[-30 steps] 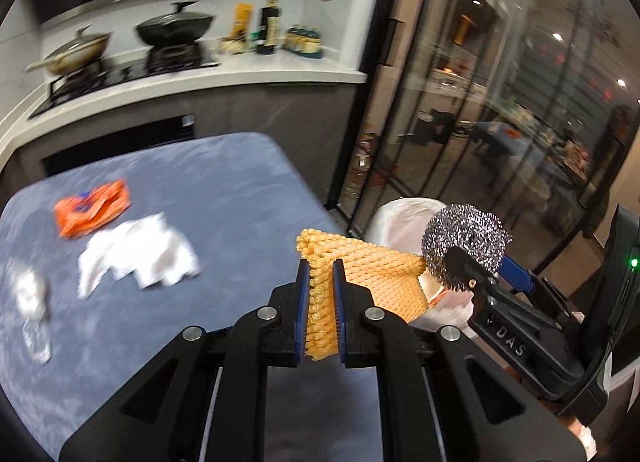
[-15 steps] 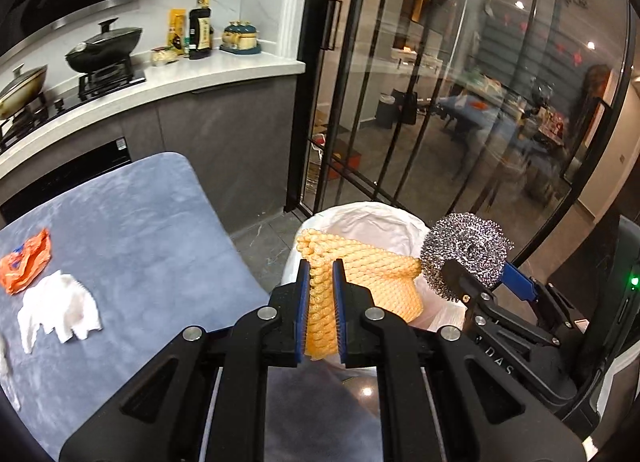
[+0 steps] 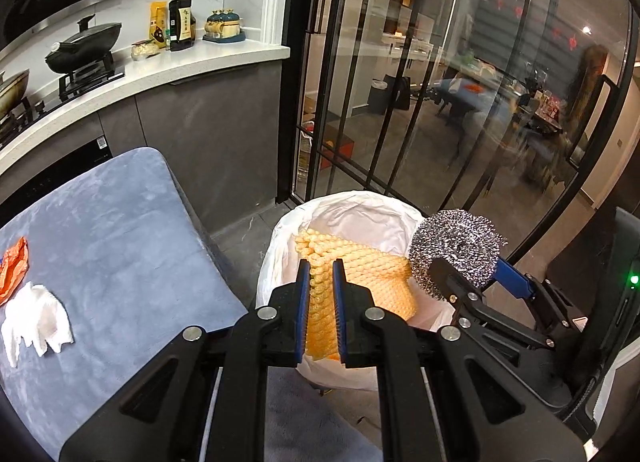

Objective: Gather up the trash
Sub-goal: 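Carry the foam net and steel wool scrubber over the trash bin, then open both tools to drop the foam net and scrubber into the bin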

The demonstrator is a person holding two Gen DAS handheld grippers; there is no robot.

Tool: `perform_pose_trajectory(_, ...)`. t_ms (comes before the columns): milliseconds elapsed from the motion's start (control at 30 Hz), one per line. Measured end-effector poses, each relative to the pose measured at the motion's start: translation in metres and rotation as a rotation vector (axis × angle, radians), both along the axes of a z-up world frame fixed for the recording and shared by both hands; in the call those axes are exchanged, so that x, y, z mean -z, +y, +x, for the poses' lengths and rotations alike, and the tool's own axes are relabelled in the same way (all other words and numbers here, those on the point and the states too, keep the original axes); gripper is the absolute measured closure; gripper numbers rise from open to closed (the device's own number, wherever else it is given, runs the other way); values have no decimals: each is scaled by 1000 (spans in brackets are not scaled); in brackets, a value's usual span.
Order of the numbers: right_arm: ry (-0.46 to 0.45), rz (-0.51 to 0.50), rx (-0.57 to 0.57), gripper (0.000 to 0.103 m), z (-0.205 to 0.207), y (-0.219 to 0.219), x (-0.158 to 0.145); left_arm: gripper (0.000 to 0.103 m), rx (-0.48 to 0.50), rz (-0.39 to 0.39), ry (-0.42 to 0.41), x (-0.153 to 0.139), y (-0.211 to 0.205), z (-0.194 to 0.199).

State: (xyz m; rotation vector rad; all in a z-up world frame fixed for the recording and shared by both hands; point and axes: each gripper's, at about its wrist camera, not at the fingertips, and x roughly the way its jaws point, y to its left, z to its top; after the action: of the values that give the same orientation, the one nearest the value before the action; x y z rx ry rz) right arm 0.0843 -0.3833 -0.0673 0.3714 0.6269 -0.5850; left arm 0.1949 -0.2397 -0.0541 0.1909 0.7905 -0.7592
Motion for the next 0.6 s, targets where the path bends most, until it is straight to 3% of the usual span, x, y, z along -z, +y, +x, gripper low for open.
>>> perform_pose_trajectory(400,11,2,37,39,-8,-9,5,90,-24,26,38,19,-26,19)
perform_pose_trajectory(567,17,4,32,39,-4,-8,8,72,-54,21,48,20,-30,33)
perform_pose_trajectory(600,18,6,30,39,-3,-8,9,60,-55,14,49,20,-31,36)
